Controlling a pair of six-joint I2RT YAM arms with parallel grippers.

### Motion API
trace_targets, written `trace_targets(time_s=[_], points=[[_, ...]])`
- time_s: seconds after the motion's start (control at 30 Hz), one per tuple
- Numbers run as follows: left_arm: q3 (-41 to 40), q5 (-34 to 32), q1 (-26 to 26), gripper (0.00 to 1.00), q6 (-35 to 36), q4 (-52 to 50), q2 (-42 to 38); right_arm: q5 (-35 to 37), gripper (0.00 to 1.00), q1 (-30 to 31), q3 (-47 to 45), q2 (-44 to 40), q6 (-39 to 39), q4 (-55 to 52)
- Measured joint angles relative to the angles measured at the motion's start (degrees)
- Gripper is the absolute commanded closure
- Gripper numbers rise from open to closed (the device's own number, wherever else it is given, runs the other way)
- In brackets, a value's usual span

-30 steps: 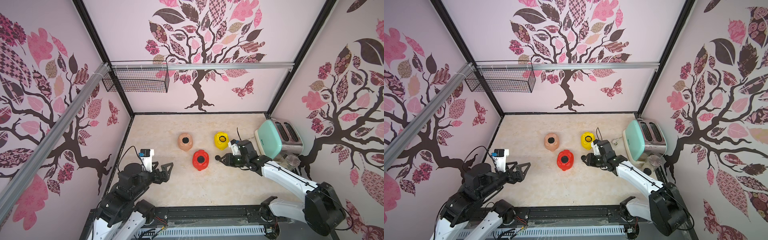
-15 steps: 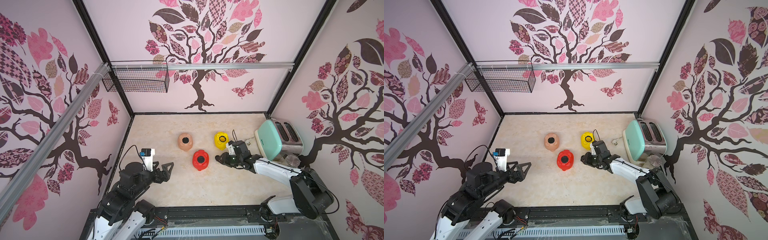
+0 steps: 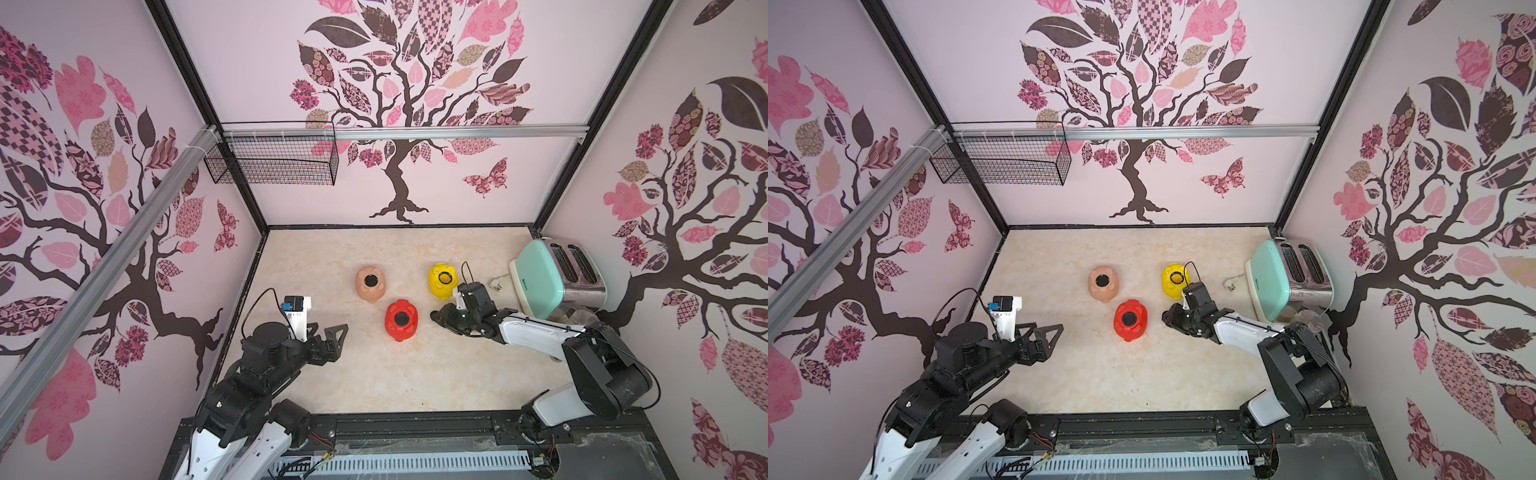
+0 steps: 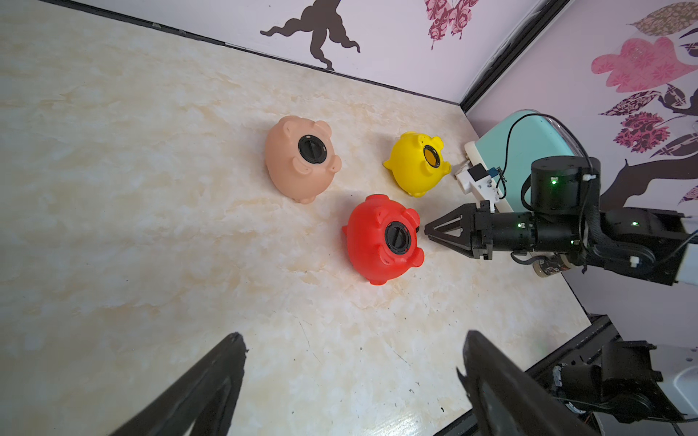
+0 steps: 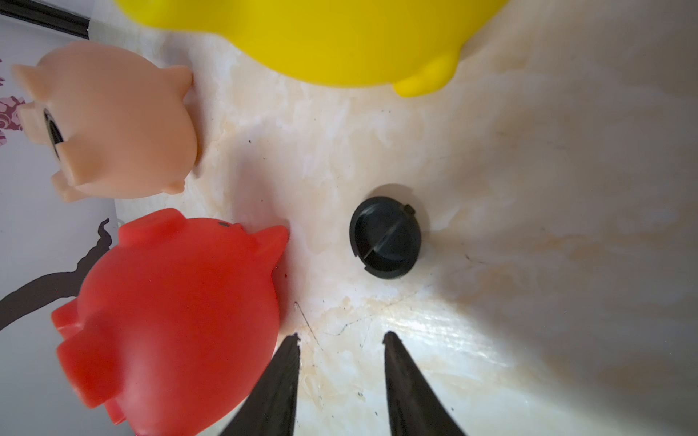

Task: Close piggy banks
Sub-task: Move the knob to the center of the board.

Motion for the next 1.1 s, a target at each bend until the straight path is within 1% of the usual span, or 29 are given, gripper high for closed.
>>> trace_targets(time_s=[0.27, 0.43, 0.67, 1.1], points=[[0.0, 0.02, 0.0, 0.08, 0.0, -0.02, -0.15, 0.26, 0.59, 0.0, 0.31, 2.08, 2.08, 1.53], [0.0, 0.0, -0.07, 0.08, 0.0, 0.0, -0.46, 0.87, 0.58, 0.0, 3.13, 4.35, 2.4, 1.51], [0.0, 0.0, -0.15, 0.08, 0.0, -0.02, -0.63, 1.11, 0.58, 0.0, 4.66, 6.01, 3.17, 2.08], [0.0, 0.0, -0.22, 0.08, 0.0, 0.0, -0.66, 1.25, 0.57, 0.0, 4.9, 8.37, 3.96, 2.89]])
